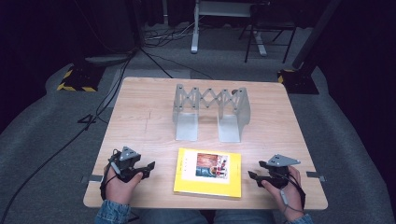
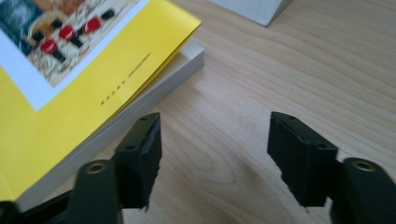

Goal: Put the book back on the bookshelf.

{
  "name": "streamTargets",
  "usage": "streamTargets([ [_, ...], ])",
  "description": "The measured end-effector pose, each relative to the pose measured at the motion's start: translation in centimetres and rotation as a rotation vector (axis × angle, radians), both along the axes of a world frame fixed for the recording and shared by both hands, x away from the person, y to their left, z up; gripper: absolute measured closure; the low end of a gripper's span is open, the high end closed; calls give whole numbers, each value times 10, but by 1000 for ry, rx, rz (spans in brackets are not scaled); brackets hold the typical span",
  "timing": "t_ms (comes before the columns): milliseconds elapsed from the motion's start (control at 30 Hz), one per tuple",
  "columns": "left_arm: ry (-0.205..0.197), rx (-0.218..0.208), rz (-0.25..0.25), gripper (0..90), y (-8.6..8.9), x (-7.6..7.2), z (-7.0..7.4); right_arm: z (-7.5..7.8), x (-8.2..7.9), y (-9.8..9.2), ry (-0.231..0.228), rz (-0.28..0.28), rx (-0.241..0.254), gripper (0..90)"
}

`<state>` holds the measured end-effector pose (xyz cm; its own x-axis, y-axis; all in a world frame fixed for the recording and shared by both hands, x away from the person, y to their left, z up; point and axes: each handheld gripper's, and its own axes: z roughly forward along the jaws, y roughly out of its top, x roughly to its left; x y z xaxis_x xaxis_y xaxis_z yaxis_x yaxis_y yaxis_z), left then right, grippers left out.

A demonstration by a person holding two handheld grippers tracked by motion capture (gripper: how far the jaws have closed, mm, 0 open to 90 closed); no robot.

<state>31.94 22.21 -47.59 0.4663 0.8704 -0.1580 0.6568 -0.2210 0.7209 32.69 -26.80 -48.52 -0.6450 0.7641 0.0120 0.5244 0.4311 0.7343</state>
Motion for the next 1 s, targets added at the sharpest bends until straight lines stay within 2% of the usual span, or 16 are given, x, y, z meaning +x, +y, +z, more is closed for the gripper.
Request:
streamTargets([
  [67,2,0,-29,328,-9,0,3,0,-2,6,-8,17,-38,379],
  [200,10,-25,-97,336,-27,1,7,-6,-2,14,25,18,-49,384],
  [367,23,-44,-150,337,-44,4,7,-9,-3,21,40,28,-59,379],
  [567,30,-40,-179,339,-57,7,6,-9,-4,28,34,32,-69,377],
  [800,57,-34,-205,356,-68,11,0,-9,-2,30,26,31,-85,366],
  [867,72,-20,-215,359,-71,15,-3,-9,-1,30,21,27,-84,363],
  [1000,103,-13,-202,375,-72,19,-9,-9,-1,30,16,26,-87,361],
])
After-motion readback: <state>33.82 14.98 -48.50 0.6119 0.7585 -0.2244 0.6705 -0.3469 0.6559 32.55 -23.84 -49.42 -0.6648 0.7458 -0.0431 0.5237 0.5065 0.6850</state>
